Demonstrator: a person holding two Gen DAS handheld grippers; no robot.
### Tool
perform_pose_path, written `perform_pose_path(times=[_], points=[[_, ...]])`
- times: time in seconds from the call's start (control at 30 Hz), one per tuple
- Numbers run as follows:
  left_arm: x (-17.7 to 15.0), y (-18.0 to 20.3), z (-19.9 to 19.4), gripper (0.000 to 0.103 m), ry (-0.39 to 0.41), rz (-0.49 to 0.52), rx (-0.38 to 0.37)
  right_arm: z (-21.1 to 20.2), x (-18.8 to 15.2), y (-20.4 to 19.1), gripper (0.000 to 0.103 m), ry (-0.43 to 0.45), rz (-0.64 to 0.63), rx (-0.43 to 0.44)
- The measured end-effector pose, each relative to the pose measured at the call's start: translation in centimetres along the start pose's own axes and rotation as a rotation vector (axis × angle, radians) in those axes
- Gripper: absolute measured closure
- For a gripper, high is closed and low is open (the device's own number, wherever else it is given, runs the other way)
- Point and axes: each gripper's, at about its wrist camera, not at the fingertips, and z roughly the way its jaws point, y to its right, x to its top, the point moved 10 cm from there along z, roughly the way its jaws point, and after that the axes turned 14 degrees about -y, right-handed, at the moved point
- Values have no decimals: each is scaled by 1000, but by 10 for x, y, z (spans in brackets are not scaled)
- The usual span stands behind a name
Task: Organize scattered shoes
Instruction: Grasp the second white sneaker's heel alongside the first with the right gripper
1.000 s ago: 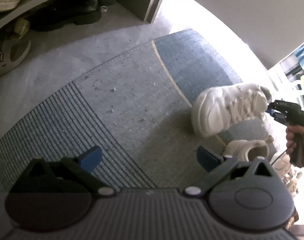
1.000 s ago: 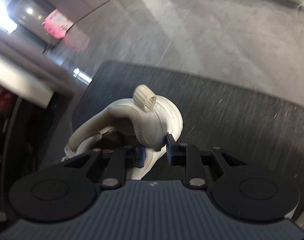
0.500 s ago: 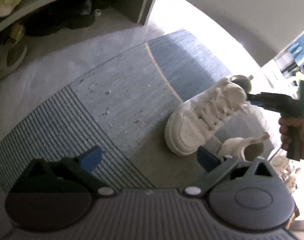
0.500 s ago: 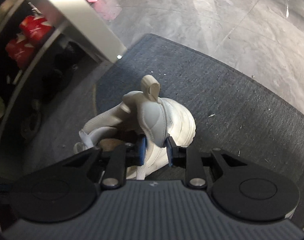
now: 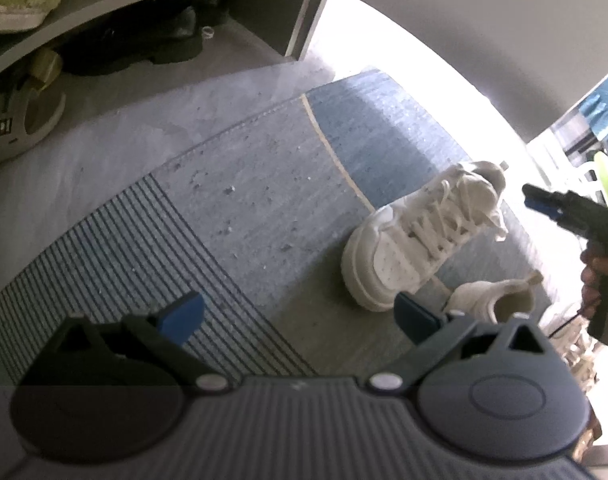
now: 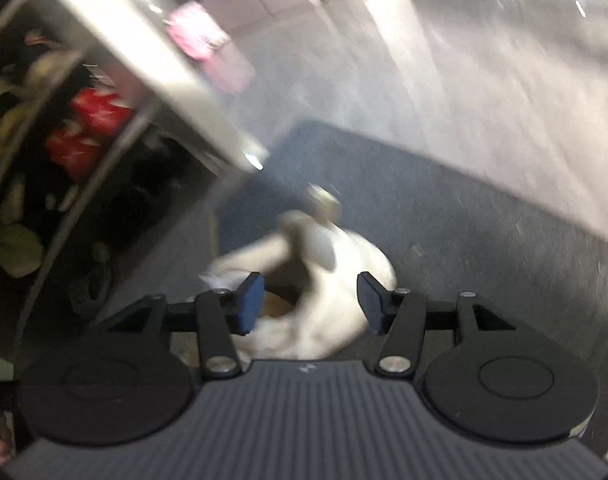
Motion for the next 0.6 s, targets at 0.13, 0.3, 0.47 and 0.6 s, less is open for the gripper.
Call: perform_pose_path(times=[0.13,0.3,0.47,0.6], points=[[-3,-1,0,1,-9,-7,-4,38,1,-36,48,-108,-191,-13],[-7,-2,-2,1,-10,-5,7,84,13,-39,49,-200,-213,9],[-9,-7,-7,1,1,-19,12,98,14,-38,67,-235,-266,62],[-10,-7,-11,1,11,-17,2,79,9,-35,81,-217,-156,171]])
